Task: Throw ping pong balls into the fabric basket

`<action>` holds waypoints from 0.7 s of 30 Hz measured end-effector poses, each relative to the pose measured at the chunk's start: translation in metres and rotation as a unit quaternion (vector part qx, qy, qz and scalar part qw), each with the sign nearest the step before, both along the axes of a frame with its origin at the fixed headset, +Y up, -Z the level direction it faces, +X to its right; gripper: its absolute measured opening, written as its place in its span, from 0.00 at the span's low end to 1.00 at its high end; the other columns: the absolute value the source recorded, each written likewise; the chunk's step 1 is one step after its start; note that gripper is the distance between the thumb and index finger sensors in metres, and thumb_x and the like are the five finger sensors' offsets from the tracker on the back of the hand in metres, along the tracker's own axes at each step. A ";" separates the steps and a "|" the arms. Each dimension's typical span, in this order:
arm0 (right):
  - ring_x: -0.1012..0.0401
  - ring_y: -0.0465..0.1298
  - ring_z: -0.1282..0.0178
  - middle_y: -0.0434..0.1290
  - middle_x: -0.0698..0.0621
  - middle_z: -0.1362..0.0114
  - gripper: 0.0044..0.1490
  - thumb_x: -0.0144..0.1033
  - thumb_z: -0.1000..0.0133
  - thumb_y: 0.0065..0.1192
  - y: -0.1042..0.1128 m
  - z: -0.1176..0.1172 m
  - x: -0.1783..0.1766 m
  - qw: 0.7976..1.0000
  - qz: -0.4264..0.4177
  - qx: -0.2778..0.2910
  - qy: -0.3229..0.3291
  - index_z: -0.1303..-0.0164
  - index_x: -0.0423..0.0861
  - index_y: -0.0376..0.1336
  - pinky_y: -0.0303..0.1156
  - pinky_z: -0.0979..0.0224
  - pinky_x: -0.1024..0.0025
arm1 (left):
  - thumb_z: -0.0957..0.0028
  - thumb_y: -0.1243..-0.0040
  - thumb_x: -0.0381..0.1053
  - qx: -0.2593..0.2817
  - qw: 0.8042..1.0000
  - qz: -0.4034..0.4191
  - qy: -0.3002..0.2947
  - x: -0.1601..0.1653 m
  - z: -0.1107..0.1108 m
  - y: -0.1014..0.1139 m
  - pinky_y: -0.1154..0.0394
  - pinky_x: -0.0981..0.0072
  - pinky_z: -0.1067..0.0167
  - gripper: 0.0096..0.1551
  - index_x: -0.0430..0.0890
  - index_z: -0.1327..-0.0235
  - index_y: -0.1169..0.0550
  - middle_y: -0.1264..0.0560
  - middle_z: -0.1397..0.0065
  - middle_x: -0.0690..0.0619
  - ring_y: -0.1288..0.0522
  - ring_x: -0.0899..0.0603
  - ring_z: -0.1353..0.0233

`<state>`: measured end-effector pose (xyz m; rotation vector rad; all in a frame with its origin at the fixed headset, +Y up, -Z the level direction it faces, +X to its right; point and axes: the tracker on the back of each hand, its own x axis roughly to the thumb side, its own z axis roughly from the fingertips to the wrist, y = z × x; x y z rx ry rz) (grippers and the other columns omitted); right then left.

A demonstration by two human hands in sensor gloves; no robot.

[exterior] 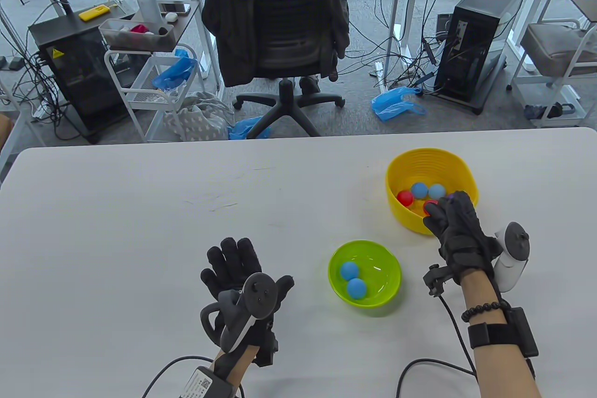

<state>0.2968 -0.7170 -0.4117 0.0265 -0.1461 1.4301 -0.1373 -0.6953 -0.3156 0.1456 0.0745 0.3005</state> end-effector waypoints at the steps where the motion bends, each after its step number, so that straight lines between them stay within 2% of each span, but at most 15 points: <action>1: 0.37 0.60 0.19 0.41 0.25 0.16 0.49 0.49 0.30 0.42 0.003 0.002 -0.001 1.000 0.013 0.007 -0.005 0.15 0.35 0.28 0.64 0.20 0.44 | 0.55 0.40 0.71 0.000 1.000 0.003 -0.001 0.000 0.000 0.000 0.65 0.21 0.27 0.67 0.39 0.16 0.57 0.66 0.13 0.36 0.68 0.24 0.17; 6: 0.37 0.67 0.24 0.50 0.29 0.16 0.42 0.48 0.32 0.47 0.017 0.015 -0.014 0.994 0.097 0.049 -0.032 0.14 0.39 0.42 0.67 0.25 0.42 | 0.55 0.40 0.71 0.003 1.000 0.010 -0.005 -0.001 0.001 0.002 0.64 0.21 0.27 0.67 0.39 0.16 0.57 0.66 0.13 0.36 0.68 0.24 0.17; 11: 0.38 0.72 0.29 0.60 0.33 0.19 0.33 0.48 0.34 0.53 0.034 0.032 -0.041 0.965 0.236 0.107 -0.031 0.21 0.45 0.59 0.71 0.29 0.42 | 0.55 0.40 0.71 0.002 1.000 0.007 -0.016 0.003 0.002 0.000 0.64 0.21 0.27 0.67 0.39 0.16 0.57 0.66 0.13 0.36 0.68 0.24 0.17; 16: 0.37 0.75 0.32 0.66 0.35 0.21 0.31 0.50 0.37 0.56 0.046 0.047 -0.081 0.907 0.391 0.155 0.011 0.29 0.46 0.67 0.73 0.32 0.41 | 0.55 0.40 0.71 0.001 1.000 0.012 -0.021 0.004 0.003 0.000 0.65 0.21 0.27 0.67 0.39 0.16 0.57 0.66 0.13 0.36 0.68 0.24 0.17; 21: 0.35 0.74 0.31 0.68 0.36 0.21 0.32 0.51 0.38 0.57 0.043 0.055 -0.115 0.850 0.495 0.157 0.083 0.30 0.45 0.69 0.71 0.31 0.38 | 0.55 0.40 0.70 0.000 1.000 0.013 -0.023 0.004 0.002 0.000 0.65 0.21 0.27 0.67 0.39 0.16 0.57 0.66 0.13 0.36 0.68 0.24 0.17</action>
